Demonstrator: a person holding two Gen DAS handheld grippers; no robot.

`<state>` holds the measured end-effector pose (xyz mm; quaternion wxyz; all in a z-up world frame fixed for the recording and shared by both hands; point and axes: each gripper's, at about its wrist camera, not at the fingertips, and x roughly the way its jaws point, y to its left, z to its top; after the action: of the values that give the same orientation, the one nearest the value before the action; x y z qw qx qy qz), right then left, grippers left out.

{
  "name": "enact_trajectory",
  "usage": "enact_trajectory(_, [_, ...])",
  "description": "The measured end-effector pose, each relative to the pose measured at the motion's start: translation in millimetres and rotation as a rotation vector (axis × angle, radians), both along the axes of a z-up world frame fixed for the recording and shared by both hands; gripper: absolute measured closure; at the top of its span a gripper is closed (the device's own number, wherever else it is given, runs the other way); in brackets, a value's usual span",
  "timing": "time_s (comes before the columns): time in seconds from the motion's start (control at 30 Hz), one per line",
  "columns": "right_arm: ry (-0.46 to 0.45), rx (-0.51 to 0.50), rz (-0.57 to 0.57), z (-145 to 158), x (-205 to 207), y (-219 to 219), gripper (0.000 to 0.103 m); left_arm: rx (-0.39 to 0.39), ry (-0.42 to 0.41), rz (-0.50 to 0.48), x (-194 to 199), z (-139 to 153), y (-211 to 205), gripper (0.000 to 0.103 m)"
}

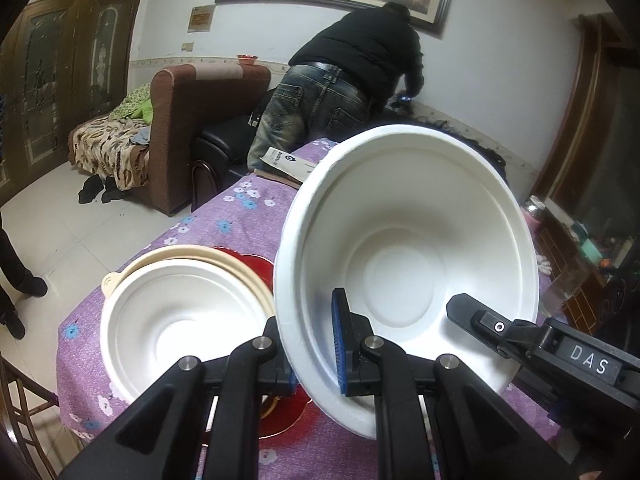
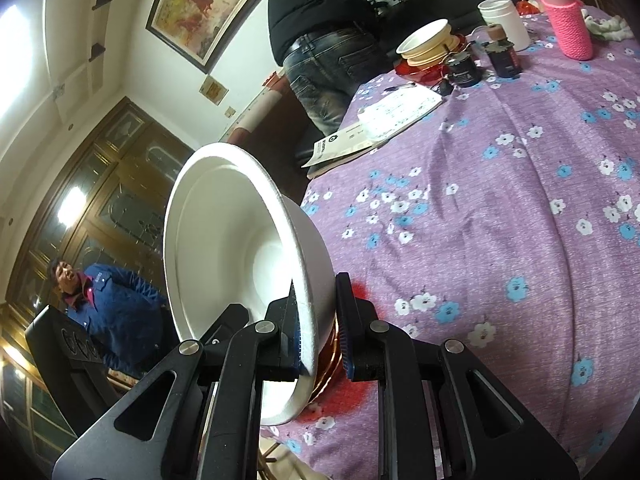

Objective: Organize plates and bowls
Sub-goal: 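Carry the small white bowl with both tools toward the red plate stack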

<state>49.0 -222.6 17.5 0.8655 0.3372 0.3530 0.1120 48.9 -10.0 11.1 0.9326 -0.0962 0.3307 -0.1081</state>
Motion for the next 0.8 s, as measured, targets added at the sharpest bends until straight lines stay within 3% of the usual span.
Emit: enact_trajectory(0.8, [0.008,0.001,0.068,-7.8,9.3,36.4,0.087,-0.024,0.01,0.078,-6.3,-2.1,24.1,0.091])
